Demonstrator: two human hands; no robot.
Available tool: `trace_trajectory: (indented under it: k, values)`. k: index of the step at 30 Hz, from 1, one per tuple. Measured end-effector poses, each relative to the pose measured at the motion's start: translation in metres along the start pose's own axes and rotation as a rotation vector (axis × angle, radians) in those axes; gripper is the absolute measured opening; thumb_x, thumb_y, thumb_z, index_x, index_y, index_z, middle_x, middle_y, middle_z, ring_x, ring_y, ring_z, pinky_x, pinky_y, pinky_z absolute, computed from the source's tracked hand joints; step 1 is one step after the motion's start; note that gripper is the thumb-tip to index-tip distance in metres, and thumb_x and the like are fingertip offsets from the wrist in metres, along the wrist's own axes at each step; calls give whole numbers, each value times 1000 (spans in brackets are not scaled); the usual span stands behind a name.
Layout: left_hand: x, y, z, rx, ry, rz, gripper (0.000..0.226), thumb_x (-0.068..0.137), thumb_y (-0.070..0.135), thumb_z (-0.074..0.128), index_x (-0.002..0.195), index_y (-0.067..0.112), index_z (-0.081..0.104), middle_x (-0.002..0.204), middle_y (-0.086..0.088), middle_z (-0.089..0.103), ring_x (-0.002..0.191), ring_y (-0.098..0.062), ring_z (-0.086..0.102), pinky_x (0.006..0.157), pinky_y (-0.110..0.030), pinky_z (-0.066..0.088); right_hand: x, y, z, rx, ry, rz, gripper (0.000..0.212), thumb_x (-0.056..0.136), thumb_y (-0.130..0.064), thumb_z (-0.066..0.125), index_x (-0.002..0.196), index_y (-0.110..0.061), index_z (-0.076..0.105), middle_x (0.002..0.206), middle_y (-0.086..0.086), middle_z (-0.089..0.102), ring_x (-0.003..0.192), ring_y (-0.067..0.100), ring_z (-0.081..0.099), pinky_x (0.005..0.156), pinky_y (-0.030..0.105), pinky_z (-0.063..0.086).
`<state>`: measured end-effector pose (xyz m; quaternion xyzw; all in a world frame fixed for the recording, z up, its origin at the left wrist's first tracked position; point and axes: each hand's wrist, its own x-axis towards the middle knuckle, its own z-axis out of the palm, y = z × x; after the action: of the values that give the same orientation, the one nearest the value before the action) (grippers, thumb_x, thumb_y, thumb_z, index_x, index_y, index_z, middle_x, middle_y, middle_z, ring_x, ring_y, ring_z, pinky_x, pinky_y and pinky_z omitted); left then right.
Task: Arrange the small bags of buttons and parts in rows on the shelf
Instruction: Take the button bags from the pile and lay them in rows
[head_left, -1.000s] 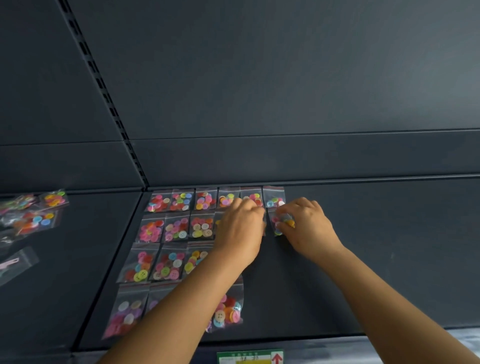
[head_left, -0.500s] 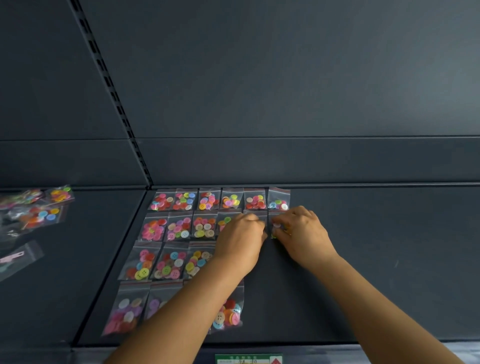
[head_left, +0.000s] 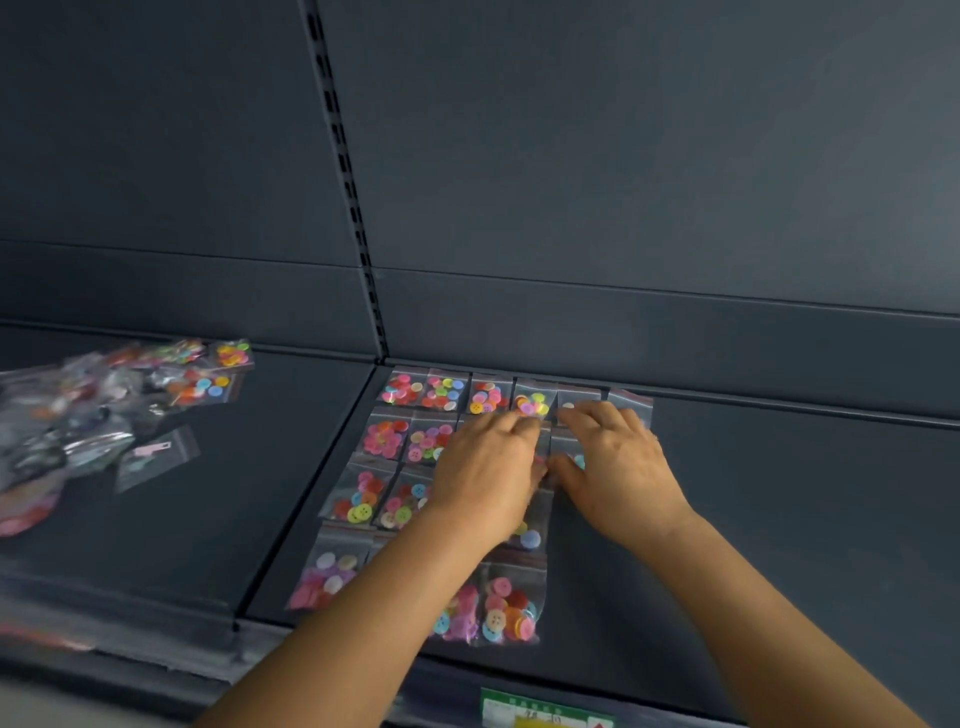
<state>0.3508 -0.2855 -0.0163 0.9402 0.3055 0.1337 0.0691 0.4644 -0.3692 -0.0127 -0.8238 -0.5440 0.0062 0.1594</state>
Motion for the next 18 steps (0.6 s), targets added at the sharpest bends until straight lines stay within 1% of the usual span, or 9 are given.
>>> trace_trajectory:
  k: [4,6,9,15,18]
  values:
    - [-17,-40,-20,24,24,-70,56,94,38,50,144,19,33,147,0,40,136,-20,33,111,-35,28,14,-38,7,-2,-25,-94,57,92,-43,48,143,-21,32,146,-2,37,135,21,30,113,36,24]
    - [-26,-63,-30,31,34,-103,57,95,39,48,145,20,31,148,0,38,136,-19,32,111,-33,27,20,-58,12,-10,-41,-129,59,93,-42,47,145,-20,29,149,-2,33,138,20,26,114,37,21]
    - [-41,-106,-45,51,46,-151,58,95,41,46,147,20,28,148,0,38,134,-19,34,110,-33,28,32,-98,24,-1,-57,-173,61,93,-41,46,146,-20,25,151,-1,30,140,20,24,115,36,17]
    - [-67,-199,-70,56,41,-200,60,95,40,47,147,20,26,144,-1,42,132,-20,36,108,-32,29,57,-185,54,45,-78,-174,64,93,-44,48,147,-20,23,152,-3,28,141,19,20,115,35,14]
    - [-73,-244,-79,59,36,-218,59,95,40,46,147,20,25,141,0,44,131,-21,36,107,-32,30,72,-224,69,69,-81,-162,63,93,-44,47,146,-19,24,151,-3,29,140,18,21,115,33,15]
